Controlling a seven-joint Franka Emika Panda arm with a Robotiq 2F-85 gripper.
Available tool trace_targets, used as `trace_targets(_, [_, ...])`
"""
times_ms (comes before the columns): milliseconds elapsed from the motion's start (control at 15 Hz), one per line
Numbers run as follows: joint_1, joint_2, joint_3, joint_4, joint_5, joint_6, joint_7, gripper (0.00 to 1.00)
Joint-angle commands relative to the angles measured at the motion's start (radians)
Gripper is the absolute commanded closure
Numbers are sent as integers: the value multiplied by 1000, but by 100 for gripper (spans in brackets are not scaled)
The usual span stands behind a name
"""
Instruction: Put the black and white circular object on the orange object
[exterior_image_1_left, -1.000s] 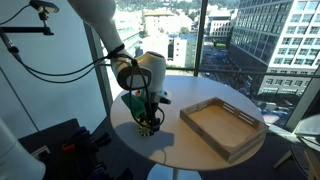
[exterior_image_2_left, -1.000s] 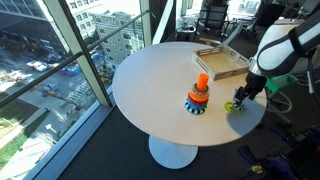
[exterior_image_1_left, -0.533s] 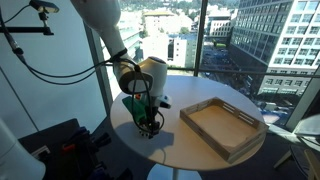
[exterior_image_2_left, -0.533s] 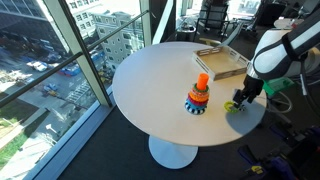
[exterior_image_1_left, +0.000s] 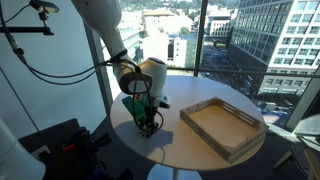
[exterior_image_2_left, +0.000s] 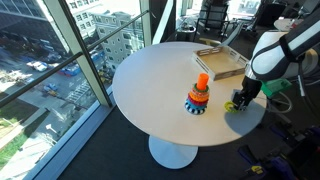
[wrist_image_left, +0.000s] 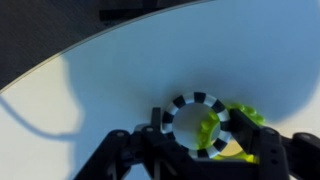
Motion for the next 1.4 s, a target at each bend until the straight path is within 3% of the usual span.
trace_targets(0, [-21,13,20,20,19,9,-5,59])
trace_targets(600, [-31,-25,23,8,19,-17,-13,59])
trace_targets(1333, [34,-201,-19,36,-104,-274,13,59])
